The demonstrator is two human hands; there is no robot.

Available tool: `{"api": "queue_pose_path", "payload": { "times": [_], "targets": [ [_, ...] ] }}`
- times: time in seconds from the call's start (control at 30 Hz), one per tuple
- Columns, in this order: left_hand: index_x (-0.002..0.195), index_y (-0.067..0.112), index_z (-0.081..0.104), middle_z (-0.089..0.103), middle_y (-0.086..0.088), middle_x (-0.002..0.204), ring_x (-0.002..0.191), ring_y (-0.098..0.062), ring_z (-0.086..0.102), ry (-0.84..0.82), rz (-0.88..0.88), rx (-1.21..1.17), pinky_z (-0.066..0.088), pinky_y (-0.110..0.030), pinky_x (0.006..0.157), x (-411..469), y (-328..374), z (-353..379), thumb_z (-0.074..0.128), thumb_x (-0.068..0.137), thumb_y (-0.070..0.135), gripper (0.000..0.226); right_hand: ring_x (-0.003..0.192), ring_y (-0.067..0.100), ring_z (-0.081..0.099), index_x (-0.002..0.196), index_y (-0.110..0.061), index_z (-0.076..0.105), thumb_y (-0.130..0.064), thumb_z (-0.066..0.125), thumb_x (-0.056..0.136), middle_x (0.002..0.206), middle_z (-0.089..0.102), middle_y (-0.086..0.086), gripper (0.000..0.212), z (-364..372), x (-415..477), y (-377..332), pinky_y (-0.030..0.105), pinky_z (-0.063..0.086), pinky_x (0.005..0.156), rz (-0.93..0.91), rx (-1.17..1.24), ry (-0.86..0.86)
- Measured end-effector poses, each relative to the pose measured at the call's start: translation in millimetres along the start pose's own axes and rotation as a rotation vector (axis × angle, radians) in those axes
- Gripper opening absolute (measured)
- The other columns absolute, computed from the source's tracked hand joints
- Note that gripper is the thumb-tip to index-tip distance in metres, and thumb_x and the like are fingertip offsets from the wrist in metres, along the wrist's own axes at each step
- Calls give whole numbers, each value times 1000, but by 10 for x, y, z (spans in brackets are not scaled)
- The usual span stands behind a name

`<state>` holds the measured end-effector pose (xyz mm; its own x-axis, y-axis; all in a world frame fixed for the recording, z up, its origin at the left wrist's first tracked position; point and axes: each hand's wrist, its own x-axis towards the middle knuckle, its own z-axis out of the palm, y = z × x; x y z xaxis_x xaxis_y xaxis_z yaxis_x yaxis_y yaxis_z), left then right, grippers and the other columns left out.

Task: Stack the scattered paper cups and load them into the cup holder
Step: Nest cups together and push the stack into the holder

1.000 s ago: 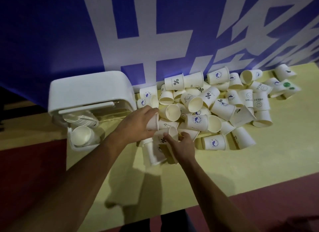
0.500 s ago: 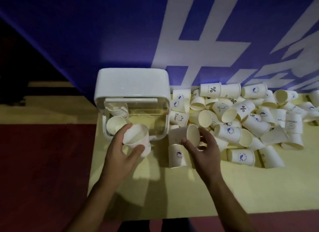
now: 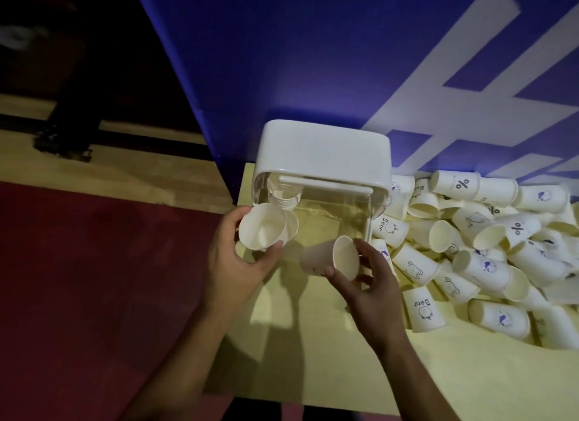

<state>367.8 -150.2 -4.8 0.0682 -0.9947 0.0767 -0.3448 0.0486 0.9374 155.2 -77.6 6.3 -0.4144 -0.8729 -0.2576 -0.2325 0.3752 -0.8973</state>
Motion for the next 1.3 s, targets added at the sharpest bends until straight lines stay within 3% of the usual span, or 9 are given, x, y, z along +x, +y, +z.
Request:
{"api": "queue_pose_path", "payload": {
  "times": [0.17,0.33,0.43,0.57,0.67,0.83,1.0,1.13,1.3],
  "targets": [
    [134,12,59,60,9,130,122,0,56,-57,79,65,46,-15,96,205,-16,154,91,76,20,67,111,-1,61,123,-38,62,-39,89,73,123,64,-18,56,-28,42,9,24,53,83,-3,-14,3],
    [131,15,62,59,9,127,117,14,51,-151,88,162,40,-5,89,263,-270,315,91,76,18,62,112,2,62,128,-32,64,-44,89,71,123,66,-15,64,-60,58,57,29,55,84,5,-17,19],
    [137,23,57,53,18,133,118,12,50,-202,46,211,50,-16,88,271,-408,372,90,77,29,69,114,6,62,128,-33,63,-55,89,68,124,66,-15,69,-63,64,105,32,56,85,0,-36,28],
    [142,20,54,55,5,141,122,-14,57,-254,-19,307,53,-32,88,292,-551,415,87,79,36,73,114,3,61,129,-33,63,-58,84,64,124,65,-16,73,-61,72,132,34,57,85,-4,-47,31],
    [140,19,55,57,3,140,120,-18,59,-251,-57,331,50,-31,89,294,-592,435,88,79,32,71,115,3,60,129,-32,62,-46,91,69,123,64,-17,67,-42,77,129,34,57,87,-16,-56,21],
    [151,28,43,50,12,145,123,-3,49,-292,-119,234,42,-19,93,279,-511,362,88,79,31,84,116,2,60,128,-35,59,-40,93,71,128,62,-17,67,41,143,-57,28,55,91,-89,-27,22],
    [145,25,55,57,9,143,128,-8,57,-138,-182,82,51,-40,107,259,-321,191,69,97,29,50,119,3,57,135,-23,59,-44,91,72,127,60,-14,73,358,369,-347,20,50,94,-282,-85,27],
    [140,20,61,66,6,135,124,-5,62,-103,-165,-69,52,-34,106,313,-142,183,56,104,33,38,120,5,55,135,-21,58,-47,89,72,128,59,-11,75,633,547,-352,28,50,96,-369,-188,-33],
    [133,20,67,66,21,120,105,-4,69,-159,-139,-29,59,-31,90,365,-209,274,55,106,28,31,113,-2,50,140,-19,55,-48,88,73,129,58,-11,80,788,615,-269,0,33,91,-421,-293,-78]
  ]
}}
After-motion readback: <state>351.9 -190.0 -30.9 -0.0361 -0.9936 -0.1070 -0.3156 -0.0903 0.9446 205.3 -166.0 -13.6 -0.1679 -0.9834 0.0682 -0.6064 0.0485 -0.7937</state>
